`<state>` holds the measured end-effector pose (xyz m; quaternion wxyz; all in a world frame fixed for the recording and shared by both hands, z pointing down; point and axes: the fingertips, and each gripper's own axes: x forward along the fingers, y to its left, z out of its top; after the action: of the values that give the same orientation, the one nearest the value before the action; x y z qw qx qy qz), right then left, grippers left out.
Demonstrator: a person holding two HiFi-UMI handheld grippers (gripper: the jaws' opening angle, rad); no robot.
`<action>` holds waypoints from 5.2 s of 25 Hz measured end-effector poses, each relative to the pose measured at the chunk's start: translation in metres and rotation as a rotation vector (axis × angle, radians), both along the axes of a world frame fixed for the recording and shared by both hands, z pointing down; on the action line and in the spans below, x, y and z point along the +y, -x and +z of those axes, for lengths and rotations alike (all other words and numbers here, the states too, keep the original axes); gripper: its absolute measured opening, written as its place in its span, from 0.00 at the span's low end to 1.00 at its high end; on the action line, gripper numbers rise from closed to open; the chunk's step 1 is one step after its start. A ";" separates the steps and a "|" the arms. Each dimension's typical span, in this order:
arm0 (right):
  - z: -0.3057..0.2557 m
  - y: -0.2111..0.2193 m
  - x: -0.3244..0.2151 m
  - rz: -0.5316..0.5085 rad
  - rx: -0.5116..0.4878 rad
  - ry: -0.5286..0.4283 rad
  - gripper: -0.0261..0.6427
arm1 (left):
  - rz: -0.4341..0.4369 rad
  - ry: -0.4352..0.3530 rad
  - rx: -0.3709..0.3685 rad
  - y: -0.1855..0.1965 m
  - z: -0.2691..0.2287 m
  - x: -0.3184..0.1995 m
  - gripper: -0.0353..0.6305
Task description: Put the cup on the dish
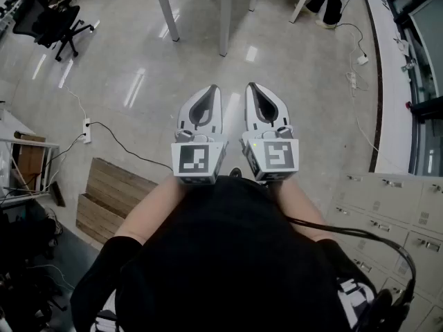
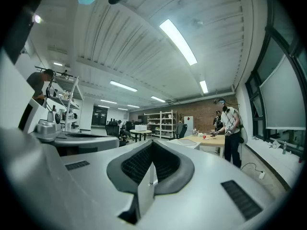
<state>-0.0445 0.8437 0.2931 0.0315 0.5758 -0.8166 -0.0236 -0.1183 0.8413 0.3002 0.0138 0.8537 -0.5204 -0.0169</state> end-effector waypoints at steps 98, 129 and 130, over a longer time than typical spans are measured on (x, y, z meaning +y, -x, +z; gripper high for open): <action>0.037 0.057 -0.336 -0.088 -0.188 0.076 0.06 | 0.063 0.092 -0.022 0.021 0.037 -0.342 0.05; 0.041 -0.073 -0.551 -0.081 -0.183 0.092 0.06 | 0.003 0.096 -0.033 -0.080 0.042 -0.554 0.05; 0.041 -0.075 -0.558 -0.083 -0.179 0.093 0.06 | -0.004 0.098 -0.033 -0.081 0.041 -0.560 0.05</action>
<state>0.0302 0.2861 0.3339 -0.0159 0.5394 -0.8394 0.0645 -0.0373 0.2811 0.3414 0.0471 0.8511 -0.5224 0.0226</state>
